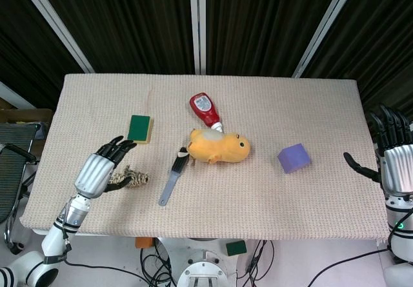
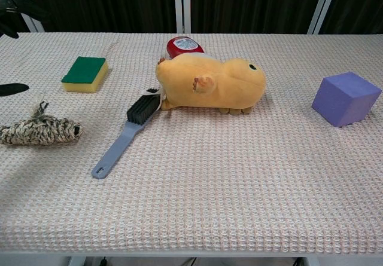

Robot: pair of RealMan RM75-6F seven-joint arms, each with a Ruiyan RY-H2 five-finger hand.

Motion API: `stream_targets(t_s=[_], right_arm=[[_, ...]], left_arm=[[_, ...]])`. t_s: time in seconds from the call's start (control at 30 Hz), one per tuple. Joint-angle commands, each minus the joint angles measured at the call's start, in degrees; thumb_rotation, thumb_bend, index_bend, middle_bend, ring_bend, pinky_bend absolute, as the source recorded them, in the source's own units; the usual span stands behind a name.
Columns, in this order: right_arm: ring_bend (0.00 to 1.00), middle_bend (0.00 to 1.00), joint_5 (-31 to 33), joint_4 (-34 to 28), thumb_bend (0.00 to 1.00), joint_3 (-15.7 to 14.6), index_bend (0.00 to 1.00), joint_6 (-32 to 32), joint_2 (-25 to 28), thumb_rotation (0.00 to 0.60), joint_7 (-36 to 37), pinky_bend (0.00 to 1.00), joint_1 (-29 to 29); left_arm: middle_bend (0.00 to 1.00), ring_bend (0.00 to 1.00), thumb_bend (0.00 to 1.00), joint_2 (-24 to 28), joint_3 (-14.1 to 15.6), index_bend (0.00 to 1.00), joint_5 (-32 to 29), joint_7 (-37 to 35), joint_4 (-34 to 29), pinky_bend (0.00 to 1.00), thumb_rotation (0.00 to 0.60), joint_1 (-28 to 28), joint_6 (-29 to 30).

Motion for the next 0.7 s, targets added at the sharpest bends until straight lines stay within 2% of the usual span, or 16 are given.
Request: stream_targets(t_s=[0.03,0.4,0.57,0.7], right_arm=[[0.0,0.0,0.2,-0.39,0.2,0.42,0.0,-0.65,-0.2,0.6,0.21,0.0,0.1],[0.0,0.0,-0.1,-0.66,0.2,1.31,0.0,-1.46,-0.64,0.6,-0.28,0.0,-0.25],[0.0,0.0,-0.36,-0.64,0.2,1.85,0.0,-1.72,-0.4,0.6,-0.62,0.0,-0.17],[0.0,0.0,0.39,-1.64,0.2,2.68,0.0,-2.27,0.28,0.6,-0.72,0.0,-0.15]], left_arm=[[0.14,0.07,0.18,0.17,0.14,0.14,-0.29,0.01,0.02,0.26,0.6,0.05,0.04],[0.15,0.09,0.18,-0.51,0.13,0.15,1.18,0.42,0.05,0.28,0.6,-2.16,-0.88],[0.21,0.16,0.19,-1.19,-1.64,0.21,3.98,1.98,-0.56,0.36,0.6,-6.38,-2.93],[0.29,0.24,0.21,-3.68,-2.9,0.29,5.49,4.2,-0.24,0.46,0.6,-11.56,-7.81]])
